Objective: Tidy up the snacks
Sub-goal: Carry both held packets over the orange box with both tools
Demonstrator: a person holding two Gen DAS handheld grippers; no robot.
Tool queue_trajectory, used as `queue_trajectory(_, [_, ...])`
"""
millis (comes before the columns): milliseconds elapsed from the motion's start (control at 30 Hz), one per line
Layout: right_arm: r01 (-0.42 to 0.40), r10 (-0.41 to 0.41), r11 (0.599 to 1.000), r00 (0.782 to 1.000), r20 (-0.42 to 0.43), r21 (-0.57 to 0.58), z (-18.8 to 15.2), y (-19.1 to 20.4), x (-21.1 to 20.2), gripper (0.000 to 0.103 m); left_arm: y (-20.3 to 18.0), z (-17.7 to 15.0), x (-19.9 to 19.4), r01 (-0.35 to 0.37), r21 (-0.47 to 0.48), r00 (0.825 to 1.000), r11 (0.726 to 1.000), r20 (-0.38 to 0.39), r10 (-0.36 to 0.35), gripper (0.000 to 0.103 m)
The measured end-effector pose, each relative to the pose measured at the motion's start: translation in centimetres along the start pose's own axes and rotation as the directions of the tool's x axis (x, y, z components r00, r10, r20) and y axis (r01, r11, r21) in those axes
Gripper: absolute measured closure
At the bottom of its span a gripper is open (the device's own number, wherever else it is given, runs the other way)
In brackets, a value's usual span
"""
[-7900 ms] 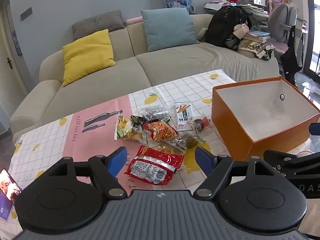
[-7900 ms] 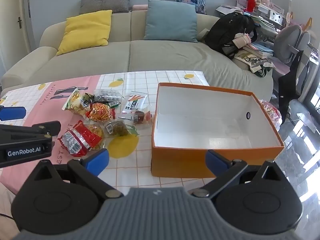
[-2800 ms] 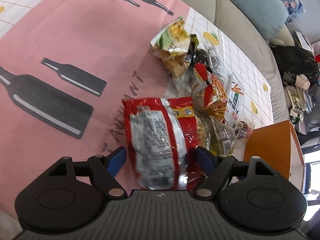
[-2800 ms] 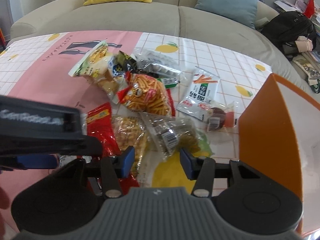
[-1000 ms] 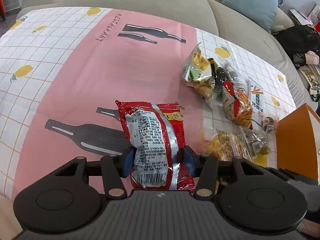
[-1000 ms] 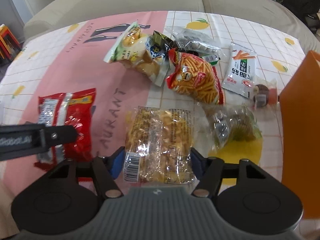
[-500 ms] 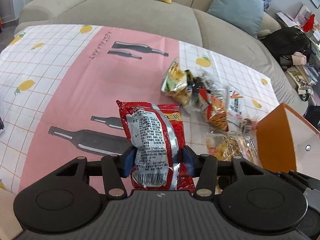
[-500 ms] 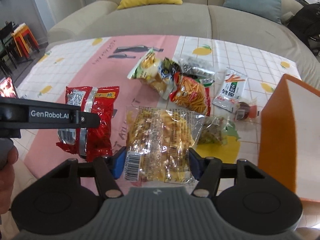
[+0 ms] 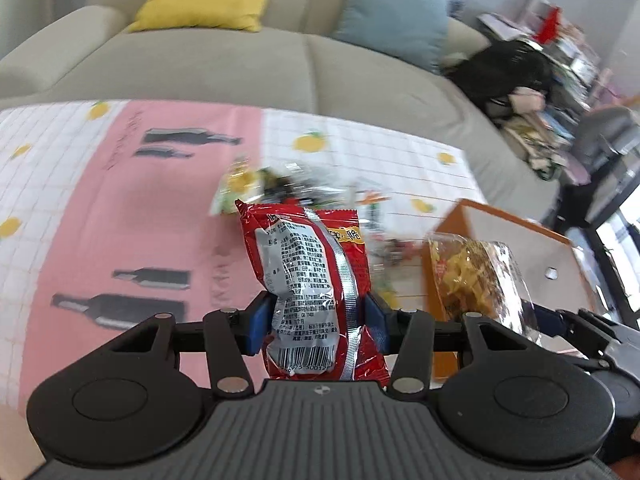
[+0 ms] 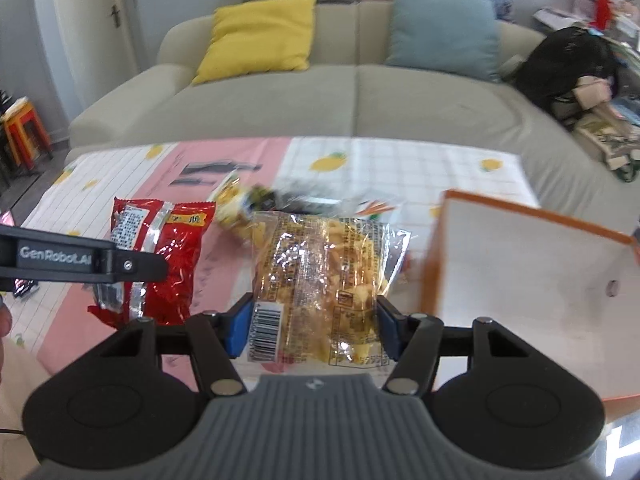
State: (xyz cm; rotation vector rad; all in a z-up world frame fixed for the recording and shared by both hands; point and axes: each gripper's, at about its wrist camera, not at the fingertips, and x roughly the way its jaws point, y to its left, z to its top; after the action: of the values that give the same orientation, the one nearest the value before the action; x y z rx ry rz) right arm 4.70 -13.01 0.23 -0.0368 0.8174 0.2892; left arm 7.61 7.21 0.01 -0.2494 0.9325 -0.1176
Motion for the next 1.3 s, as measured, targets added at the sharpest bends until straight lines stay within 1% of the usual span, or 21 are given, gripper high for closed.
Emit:
queue_trajectory(133, [0.051, -0.052, 0.998, 0.998, 0.024, 0.023, 0.4, -3.3, -1.9, 0.043, -4.0, 1.1, 0.3, 0.088, 0.063, 0.996, 0.994, -0.018, -0.087, 0.047])
queue_trajectory(200, [0.08, -0.081, 0.996, 0.996, 0.025, 0.024, 0.6, -4.9, -2.6, 0.043, -5.8, 1.6, 0.6, 0.119, 0.103, 0.993, 0.988, -0.024, -0.117, 0.047])
queue_trajectory(267, [0.108, -0.108, 0.994, 0.994, 0.025, 0.023, 0.9, -6.5, -3.4, 0.043, -8.0, 2.2, 1.0, 0.156, 0.141, 0.988, 0.978, -0.037, -0.152, 0.047])
queue_trajectory(367, [0.143, -0.144, 0.989, 0.989, 0.023, 0.02, 1.2, -8.9, -4.2, 0.043, -11.1, 3.2, 2.0, 0.217, 0.183, 0.975, 0.959, -0.076, -0.206, 0.047])
queue_trajectory(467, [0.175, -0.175, 0.984, 0.985, 0.001, 0.016, 1.3, -11.2, -4.5, 0.043, -14.2, 3.7, 3.3, 0.254, 0.24, 0.966, 0.937, -0.113, -0.233, 0.047])
queue_trajectory(533, [0.196, -0.195, 0.98, 0.98, -0.031, 0.017, 1.1, -12.8, -4.1, 0.043, -16.0, 3.9, 4.4, 0.285, 0.271, 0.956, 0.92, -0.15, -0.252, 0.047])
queue_trajectory(633, [0.209, -0.207, 0.978, 0.975, -0.084, 0.021, 0.8, -14.9, -3.0, 0.043, -18.0, 3.8, 6.2, 0.319, 0.289, 0.941, 0.903, -0.211, -0.265, 0.047])
queue_trajectory(733, [0.196, -0.19, 0.98, 0.971, -0.148, 0.026, 0.6, -16.8, -1.6, 0.043, -19.4, 3.7, 8.4, 0.324, 0.309, 0.931, 0.894, -0.272, -0.243, 0.047])
queue_trajectory(833, [0.183, -0.179, 0.983, 0.962, -0.206, 0.002, 0.4, -17.8, 0.0, 0.043, -20.5, 3.5, 10.7, 0.313, 0.338, 0.922, 0.887, -0.332, -0.199, 0.047])
queue_trajectory(867, [0.18, -0.176, 0.984, 0.958, -0.225, -0.004, 0.5, -18.1, 0.8, 0.043, -20.8, 3.5, 11.6, 0.312, 0.343, 0.915, 0.886, -0.359, -0.183, 0.047])
queue_trajectory(967, [0.149, -0.145, 0.989, 0.949, -0.279, -0.004, 0.6, -19.1, 2.6, 0.043, -20.9, 3.4, 14.3, 0.301, 0.32, 0.893, 0.898, -0.425, -0.148, 0.047])
queue_trajectory(1067, [0.126, -0.118, 0.992, 0.936, -0.331, 0.004, 0.5, -19.9, 4.5, 0.043, -21.0, 3.5, 16.1, 0.288, 0.327, 0.878, 0.9, -0.465, -0.112, 0.047])
queue_trajectory(1133, [0.116, -0.109, 0.993, 0.924, -0.366, -0.004, 0.3, -20.1, 5.6, 0.043, -21.4, 3.4, 16.9, 0.275, 0.362, 0.871, 0.891, -0.486, -0.072, 0.047])
queue_trajectory(1233, [0.095, -0.094, 0.995, 0.905, -0.415, -0.019, 0.0, -20.0, 6.9, 0.043, -22.4, 2.9, 17.8, 0.253, 0.441, 0.862, 0.861, -0.506, 0.006, 0.047])
queue_trajectory(1300, [0.078, -0.077, 0.997, 0.893, -0.444, -0.017, -0.3, -20.1, 7.6, 0.043, -22.7, 2.6, 18.2, 0.245, 0.472, 0.855, 0.847, -0.516, 0.04, 0.046])
